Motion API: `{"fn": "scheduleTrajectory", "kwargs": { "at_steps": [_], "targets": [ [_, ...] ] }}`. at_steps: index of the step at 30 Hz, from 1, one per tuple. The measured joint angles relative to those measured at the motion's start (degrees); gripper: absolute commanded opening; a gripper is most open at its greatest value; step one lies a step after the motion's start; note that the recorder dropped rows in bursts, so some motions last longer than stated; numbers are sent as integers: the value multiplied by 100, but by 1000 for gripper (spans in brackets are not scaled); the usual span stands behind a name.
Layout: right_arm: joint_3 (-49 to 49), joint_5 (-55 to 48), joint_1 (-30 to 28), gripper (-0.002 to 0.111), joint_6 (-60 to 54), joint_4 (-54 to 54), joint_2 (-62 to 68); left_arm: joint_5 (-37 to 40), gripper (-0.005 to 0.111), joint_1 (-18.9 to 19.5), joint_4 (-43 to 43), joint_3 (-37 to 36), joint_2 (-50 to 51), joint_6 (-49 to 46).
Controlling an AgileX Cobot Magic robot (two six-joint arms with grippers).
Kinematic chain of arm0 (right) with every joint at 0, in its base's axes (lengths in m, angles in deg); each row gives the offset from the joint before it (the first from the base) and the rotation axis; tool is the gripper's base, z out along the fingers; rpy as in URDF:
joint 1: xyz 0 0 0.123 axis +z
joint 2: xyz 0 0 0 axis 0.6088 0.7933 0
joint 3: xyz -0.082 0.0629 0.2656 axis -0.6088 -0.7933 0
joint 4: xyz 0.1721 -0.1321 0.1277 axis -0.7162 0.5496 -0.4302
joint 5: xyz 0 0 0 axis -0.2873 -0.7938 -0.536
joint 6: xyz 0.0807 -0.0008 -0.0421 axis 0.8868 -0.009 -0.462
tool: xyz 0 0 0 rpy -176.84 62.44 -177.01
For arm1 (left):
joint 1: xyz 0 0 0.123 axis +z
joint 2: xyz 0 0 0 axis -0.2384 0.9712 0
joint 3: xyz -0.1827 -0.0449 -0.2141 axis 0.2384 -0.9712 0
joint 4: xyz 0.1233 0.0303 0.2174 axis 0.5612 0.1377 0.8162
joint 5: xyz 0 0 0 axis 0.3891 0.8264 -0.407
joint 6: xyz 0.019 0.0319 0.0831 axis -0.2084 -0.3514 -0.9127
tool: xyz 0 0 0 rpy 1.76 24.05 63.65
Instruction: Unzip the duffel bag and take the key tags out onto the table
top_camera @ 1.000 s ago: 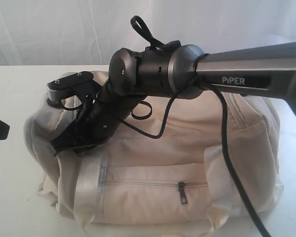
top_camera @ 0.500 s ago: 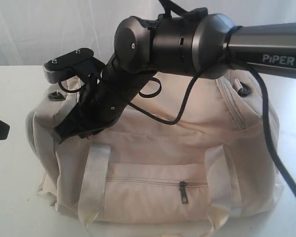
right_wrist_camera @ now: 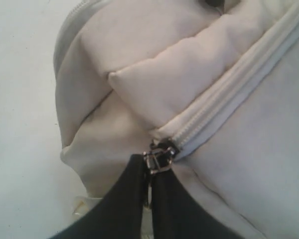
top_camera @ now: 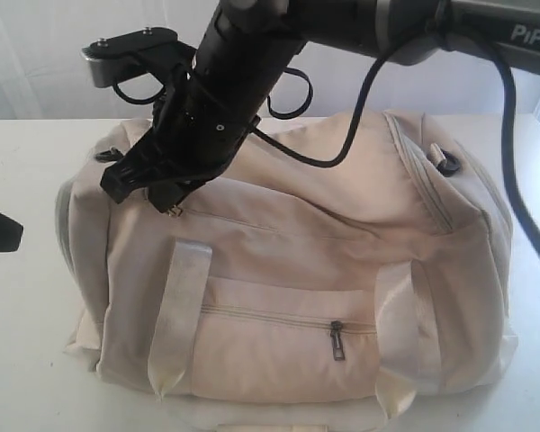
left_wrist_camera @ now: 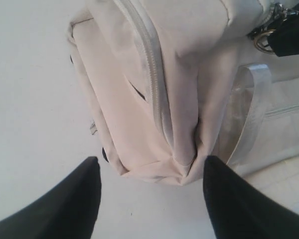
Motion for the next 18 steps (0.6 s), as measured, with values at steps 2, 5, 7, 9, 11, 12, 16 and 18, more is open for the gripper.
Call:
{"fn": "scheduleTrajectory", "kwargs": {
  "at_steps": [2, 5, 7, 9, 11, 12, 16, 18],
  "targets": [
    [10, -61, -11, 0, 11, 0, 0, 0, 63, 0, -25, 0, 0, -43],
    [13, -58, -22, 0, 11, -9, 0, -27, 63, 0, -84, -24, 0, -84],
    [110, -173, -22, 0, 24, -11, 0, -160, 63, 0, -262, -132, 35, -200],
    [223, -370, -22, 0, 34, -67, 0, -336, 63, 0, -584, -268, 114, -460],
    [315, -557, -33, 0, 47, -113, 0, -496, 63, 0, -1023, -380, 183, -901],
    [328, -597, -33, 0, 47, -113, 0, -567, 63, 0, -1318, -435, 222, -1210],
    [351, -793, -44, 0, 47, -160, 25, -645, 68, 0, -2587, -630, 399, -2560],
    [351, -852, -55, 0, 47, -218, 58, -656, 74, 0, -3058, -724, 536, -3158]
  ]
}}
